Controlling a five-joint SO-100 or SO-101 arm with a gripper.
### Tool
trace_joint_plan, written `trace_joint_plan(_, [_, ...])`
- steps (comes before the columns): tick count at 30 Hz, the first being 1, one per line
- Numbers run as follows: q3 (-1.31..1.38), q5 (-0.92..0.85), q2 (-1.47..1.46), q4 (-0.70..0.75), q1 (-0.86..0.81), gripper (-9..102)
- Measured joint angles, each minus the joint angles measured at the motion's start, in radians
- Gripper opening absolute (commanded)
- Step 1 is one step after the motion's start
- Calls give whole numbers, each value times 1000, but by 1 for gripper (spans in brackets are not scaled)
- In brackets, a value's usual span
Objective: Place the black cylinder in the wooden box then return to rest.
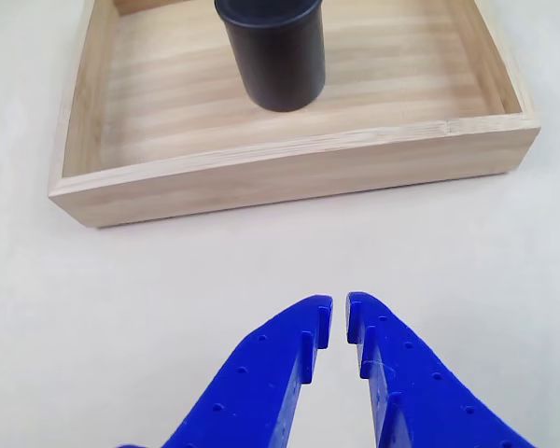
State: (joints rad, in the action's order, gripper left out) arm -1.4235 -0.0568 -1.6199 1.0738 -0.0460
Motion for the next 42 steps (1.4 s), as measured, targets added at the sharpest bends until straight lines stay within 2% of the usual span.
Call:
trace_joint_plan(9, [-117,-9,-74,25,8,0])
trace_joint_plan(30, [-155,58,-95,265,8,0])
trace_joint_plan(42, [-155,58,-95,284,8,1])
